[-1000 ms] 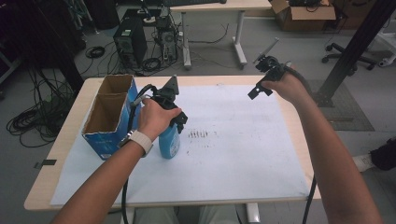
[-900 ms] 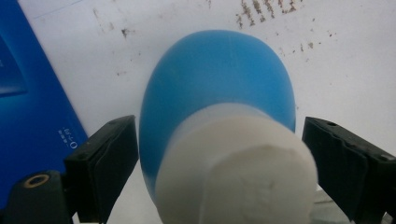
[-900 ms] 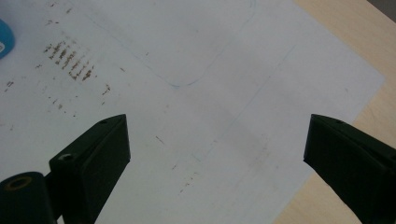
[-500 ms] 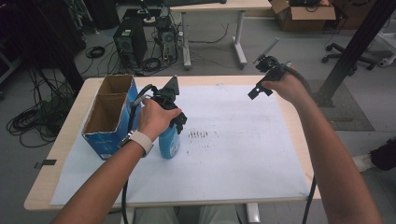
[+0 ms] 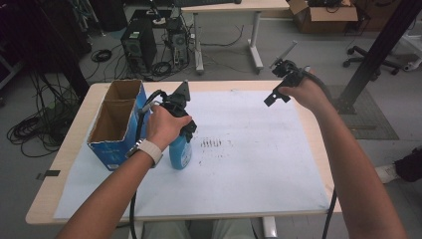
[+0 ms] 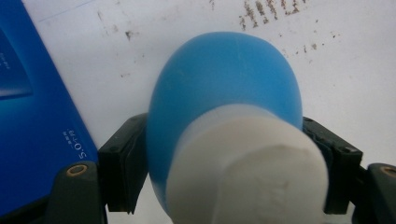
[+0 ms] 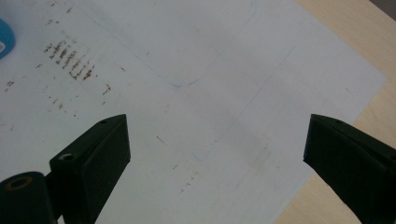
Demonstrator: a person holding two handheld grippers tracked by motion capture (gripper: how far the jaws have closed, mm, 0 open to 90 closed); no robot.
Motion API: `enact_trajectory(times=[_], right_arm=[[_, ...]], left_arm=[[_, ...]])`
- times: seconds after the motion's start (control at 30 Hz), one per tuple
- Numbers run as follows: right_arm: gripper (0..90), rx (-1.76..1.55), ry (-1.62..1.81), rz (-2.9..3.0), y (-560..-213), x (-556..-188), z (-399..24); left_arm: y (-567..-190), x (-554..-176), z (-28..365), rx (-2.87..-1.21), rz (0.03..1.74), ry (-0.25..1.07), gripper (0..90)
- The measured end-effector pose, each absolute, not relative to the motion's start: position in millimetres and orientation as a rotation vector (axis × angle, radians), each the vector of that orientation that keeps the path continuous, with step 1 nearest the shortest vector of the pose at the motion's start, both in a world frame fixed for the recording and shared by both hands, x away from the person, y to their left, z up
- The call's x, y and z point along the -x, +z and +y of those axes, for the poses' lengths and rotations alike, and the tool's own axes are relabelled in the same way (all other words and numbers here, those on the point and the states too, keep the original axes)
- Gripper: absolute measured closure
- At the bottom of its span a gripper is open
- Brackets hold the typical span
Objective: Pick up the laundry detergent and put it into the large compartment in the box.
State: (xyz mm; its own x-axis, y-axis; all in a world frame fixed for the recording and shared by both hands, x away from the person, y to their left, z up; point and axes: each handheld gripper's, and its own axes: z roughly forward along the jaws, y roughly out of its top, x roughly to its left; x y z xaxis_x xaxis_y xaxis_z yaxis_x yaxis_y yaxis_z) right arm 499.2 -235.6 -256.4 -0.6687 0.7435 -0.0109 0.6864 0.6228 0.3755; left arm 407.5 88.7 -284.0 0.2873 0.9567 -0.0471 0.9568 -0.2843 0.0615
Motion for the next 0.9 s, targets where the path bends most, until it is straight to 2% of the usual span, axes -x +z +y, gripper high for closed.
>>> enact_trajectory(times=[0.47, 0.9], right_arm=[[7.2, -1.188, 0.519, 2.684, -257.8, -499.8, -235.2], [7.5, -1.189, 0.519, 2.689, -259.5, -500.6, -234.3]], left_arm=[[-284.8, -407.7, 89.1, -2.449, 1.845, 0.006, 36.0], [-284.2, -407.8, 88.6, -2.465, 1.835, 0.007, 37.0]])
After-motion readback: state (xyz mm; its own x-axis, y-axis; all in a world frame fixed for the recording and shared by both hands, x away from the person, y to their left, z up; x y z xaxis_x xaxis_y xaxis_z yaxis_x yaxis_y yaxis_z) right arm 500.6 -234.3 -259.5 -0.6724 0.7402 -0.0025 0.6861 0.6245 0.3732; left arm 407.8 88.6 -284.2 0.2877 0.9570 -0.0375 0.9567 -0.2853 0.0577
